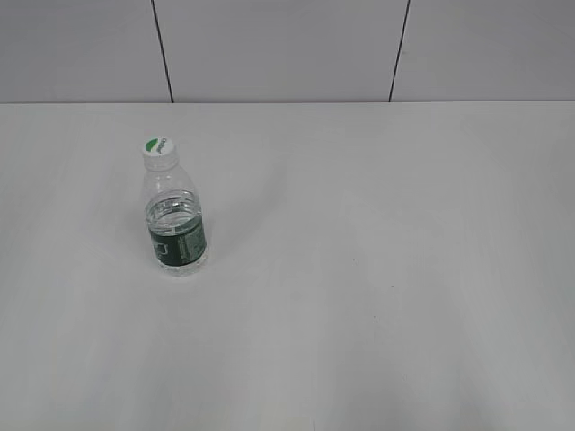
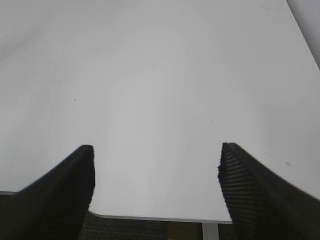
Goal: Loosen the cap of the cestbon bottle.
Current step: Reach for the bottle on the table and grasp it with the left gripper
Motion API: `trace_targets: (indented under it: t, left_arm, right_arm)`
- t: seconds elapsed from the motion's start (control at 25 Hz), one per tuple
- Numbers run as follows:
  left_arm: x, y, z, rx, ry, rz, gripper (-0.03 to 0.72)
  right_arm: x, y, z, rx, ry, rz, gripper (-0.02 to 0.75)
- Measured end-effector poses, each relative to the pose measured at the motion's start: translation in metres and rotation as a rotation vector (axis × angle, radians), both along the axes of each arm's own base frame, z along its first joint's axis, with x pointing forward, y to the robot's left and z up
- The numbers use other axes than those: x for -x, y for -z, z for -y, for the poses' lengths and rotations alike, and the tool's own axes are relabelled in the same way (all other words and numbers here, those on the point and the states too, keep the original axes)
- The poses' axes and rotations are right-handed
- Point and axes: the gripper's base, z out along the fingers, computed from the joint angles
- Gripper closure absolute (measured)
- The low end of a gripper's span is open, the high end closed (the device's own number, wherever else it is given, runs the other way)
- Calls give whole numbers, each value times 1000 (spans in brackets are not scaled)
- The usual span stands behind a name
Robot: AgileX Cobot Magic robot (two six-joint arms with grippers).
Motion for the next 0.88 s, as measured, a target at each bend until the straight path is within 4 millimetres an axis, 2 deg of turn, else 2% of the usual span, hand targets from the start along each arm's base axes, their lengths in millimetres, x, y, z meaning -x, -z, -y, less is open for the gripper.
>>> trace_targets:
  t: [0.48, 0.6, 0.8, 0.88]
  left_arm:
    - [0, 0, 0, 0, 0, 0, 435]
    - [0, 0, 0, 0, 0, 0, 372]
    - [0, 0, 0, 0, 0, 0, 174]
    - [0, 0, 0, 0, 0, 0, 133]
  right_arm:
    - [0, 0, 0, 0, 0, 0, 150]
    - [0, 0, 0, 0, 0, 0, 150]
    - [0, 0, 0, 0, 0, 0, 150]
    - [0, 0, 0, 0, 0, 0, 150]
